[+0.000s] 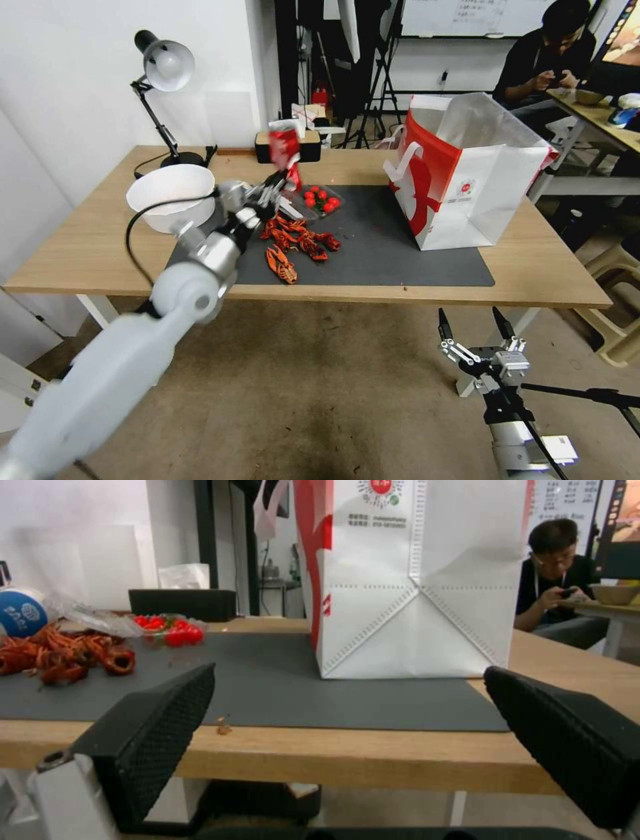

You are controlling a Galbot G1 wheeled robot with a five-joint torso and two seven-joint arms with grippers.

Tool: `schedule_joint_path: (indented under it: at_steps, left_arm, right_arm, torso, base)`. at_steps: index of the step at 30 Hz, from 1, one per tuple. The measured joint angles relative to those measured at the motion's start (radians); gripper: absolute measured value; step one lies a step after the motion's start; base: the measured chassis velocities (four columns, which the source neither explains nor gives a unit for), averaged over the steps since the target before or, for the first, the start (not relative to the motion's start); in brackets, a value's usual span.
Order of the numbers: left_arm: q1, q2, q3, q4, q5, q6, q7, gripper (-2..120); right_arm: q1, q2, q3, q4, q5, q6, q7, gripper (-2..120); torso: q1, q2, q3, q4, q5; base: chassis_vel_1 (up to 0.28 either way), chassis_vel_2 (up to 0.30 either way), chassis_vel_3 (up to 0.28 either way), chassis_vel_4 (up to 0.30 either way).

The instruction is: Pick up the trash from the table and place it into the takeout bag.

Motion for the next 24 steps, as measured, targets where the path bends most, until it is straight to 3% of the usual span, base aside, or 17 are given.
schedule_joint_path:
  at_steps: [6, 9, 10, 13, 14, 17, 24]
  left_arm:
    - [-0.208, -0.054, 0.114, 0.117, -0.043, -0.002, 0.033, 5]
    - [-0.385, -0.145, 0.205, 0.233, -0.047, 0.000, 0.045, 5]
    - [-0.385, -0.145, 0.205, 0.233, -0.047, 0.000, 0.045, 5]
    - [-0.569, -0.281, 0.354, 0.386, -0.047, -0.006, 0.055, 5]
    - [-0.569, -0.281, 0.354, 0.386, -0.047, -0.006, 0.055, 5]
    - [-0.664, -0.363, 0.440, 0.502, -0.050, -0.012, 0.055, 5]
    - [-0.794, -0.447, 0.553, 0.655, -0.051, -0.031, 0.088, 5]
  right_arm:
    - [-0.007, 0.003, 0.008, 0.008, -0.008, -0.006, 0.005, 100]
    - [-0.012, 0.010, 0.012, 0.014, -0.022, -0.007, 0.008, 100]
    - [-0.012, 0.010, 0.012, 0.014, -0.022, -0.007, 0.008, 100]
    - [-0.014, 0.020, 0.015, 0.017, -0.028, -0.009, 0.011, 100]
    - [-0.014, 0.020, 0.015, 0.017, -0.028, -0.009, 0.011, 100]
    - [-0.011, 0.030, 0.014, 0.007, -0.033, -0.009, 0.010, 100]
    - [-0.004, 0.038, 0.013, -0.012, -0.034, -0.003, 0.007, 100]
  torso:
    - [0.000, 0.000, 0.000, 0.0001, -0.0002]
    - [0.000, 0.000, 0.000, 0.0001, 0.0000]
    - [0.000, 0.000, 0.000, 0.0001, 0.0000]
    - [0.000, 0.000, 0.000, -0.0004, 0.0004]
    - [0.000, 0.000, 0.000, -0.0004, 0.0004]
    - [0.000, 0.000, 0.000, -0.0002, 0.0003]
    - [0.000, 0.000, 0.000, 0.0002, 0.0003]
  base:
    - [0.000, 0.000, 0.000, 0.000]
    - [0.000, 0.000, 0.000, 0.000]
    - [0.000, 0.000, 0.000, 0.000]
    - [0.000, 0.000, 0.000, 0.000]
    - [0.000, 0.000, 0.000, 0.000]
    - [0.000, 0.000, 0.000, 0.000]
    - [0.000, 0.000, 0.000, 0.000]
